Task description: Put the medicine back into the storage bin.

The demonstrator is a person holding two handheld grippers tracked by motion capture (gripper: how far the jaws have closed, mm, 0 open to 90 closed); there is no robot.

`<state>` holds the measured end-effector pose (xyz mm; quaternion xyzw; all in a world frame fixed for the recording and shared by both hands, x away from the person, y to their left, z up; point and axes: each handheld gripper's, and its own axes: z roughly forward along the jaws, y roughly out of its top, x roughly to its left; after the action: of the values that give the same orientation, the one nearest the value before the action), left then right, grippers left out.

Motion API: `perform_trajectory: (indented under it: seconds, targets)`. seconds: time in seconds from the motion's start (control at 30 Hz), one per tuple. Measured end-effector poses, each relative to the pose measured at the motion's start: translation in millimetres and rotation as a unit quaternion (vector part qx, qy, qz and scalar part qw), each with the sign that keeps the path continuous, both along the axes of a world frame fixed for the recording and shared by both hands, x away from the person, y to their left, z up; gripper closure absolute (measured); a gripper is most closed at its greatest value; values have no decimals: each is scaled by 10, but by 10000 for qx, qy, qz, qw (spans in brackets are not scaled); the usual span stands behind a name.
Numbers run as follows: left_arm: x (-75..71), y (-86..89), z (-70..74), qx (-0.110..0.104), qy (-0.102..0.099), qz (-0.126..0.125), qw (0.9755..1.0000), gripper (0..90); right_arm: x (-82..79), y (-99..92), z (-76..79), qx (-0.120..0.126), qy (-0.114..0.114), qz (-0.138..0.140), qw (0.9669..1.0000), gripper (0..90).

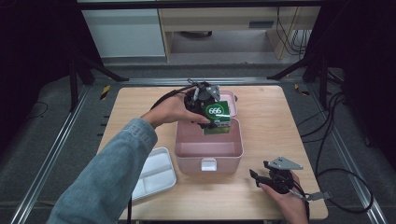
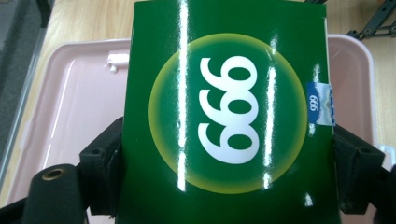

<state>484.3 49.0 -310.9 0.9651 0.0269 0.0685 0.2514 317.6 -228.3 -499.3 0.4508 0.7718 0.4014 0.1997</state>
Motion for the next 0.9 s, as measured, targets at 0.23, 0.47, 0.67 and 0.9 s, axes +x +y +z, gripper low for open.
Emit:
perform_trajectory:
  seconds: [0.23, 0.47, 0.67, 0.9]
  targets:
    - [-29, -122, -69, -50, 54, -89, 9999, 166, -19, 2, 2, -18, -6, 6, 10000, 322]
    - [-6, -190, -168, -40, 120, -159, 9998, 165, -32, -18, -13, -24, 33, -28, 10000, 328]
    - [2, -260, -253, -63, 193, -189, 9996, 165, -39, -26, -13, -28, 34, -34, 10000, 330]
    - [-26, -333, -335, -60, 264, -244, 9993, 165, -38, -35, -10, -11, 37, -30, 10000, 332]
